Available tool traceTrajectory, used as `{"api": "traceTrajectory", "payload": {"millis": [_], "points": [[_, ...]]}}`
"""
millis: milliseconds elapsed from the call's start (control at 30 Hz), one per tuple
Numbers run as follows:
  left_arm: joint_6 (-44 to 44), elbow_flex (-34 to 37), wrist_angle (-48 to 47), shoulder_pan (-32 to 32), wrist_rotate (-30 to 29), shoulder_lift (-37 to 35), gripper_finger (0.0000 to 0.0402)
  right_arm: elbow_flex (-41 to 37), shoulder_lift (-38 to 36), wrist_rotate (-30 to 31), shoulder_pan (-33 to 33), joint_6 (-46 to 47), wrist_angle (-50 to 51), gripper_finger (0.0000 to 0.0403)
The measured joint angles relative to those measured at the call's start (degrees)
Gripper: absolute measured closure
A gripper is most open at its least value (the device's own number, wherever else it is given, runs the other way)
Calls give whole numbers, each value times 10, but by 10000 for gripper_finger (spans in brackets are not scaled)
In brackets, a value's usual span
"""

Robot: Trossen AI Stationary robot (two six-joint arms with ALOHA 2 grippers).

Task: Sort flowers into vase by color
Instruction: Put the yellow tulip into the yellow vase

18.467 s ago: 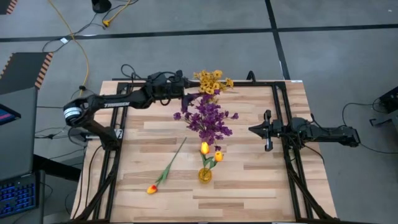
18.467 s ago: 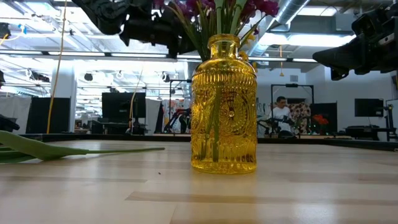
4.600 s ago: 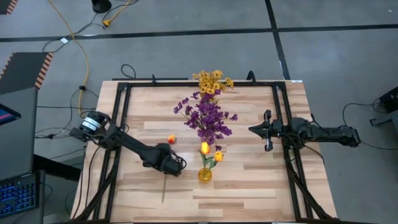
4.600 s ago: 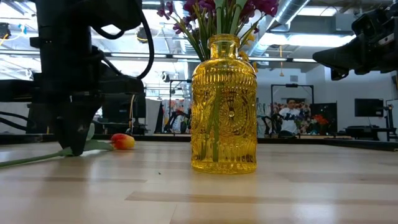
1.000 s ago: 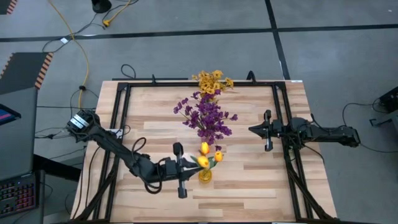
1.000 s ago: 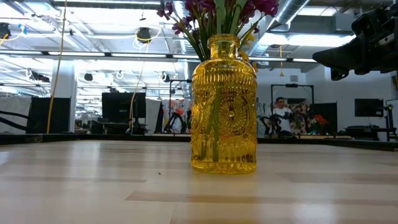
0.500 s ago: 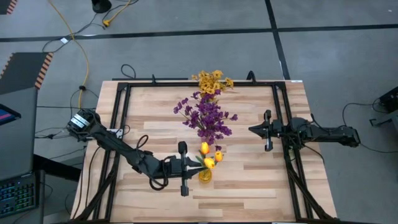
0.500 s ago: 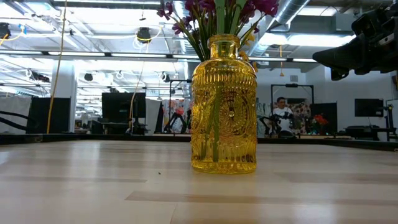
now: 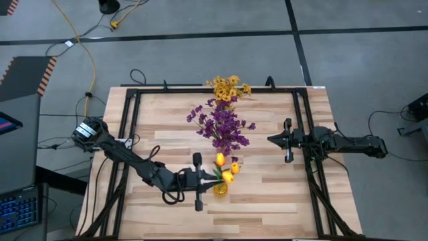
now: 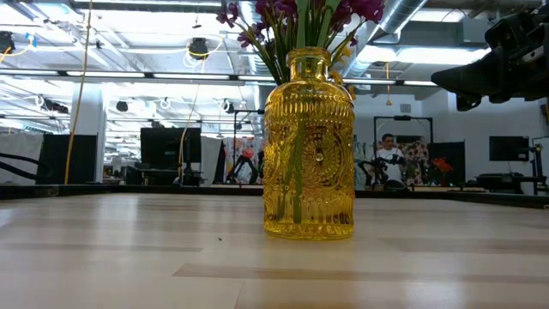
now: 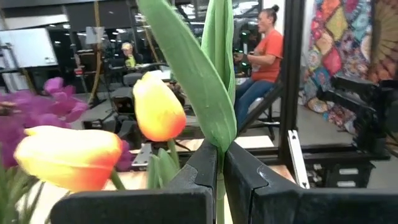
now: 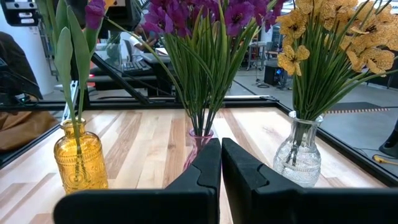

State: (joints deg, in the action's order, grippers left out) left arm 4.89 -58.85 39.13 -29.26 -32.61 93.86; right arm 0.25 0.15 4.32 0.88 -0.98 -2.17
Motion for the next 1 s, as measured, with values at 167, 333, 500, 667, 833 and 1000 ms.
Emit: {"api": "traceTrajectory", "payload": {"millis": [167, 333, 500, 667, 833, 1000], "points": [[-7, 0, -10, 8, 24, 0, 401, 0, 0, 0, 0, 0, 0, 360], [-17, 0, -19, 9, 24, 0, 401, 0, 0, 0, 0, 0, 0, 360], [-12, 0, -31, 9, 29, 0, 400, 0, 0, 0, 0, 0, 0, 360], [-4, 0, -39, 9, 47, 0, 367, 0, 0, 0, 0, 0, 0, 360], [-11, 0, -43, 9, 55, 0, 322, 0, 0, 0, 0, 0, 0, 360], [-26, 0, -57, 9, 56, 0, 291, 0, 0, 0, 0, 0, 0, 360]]}}
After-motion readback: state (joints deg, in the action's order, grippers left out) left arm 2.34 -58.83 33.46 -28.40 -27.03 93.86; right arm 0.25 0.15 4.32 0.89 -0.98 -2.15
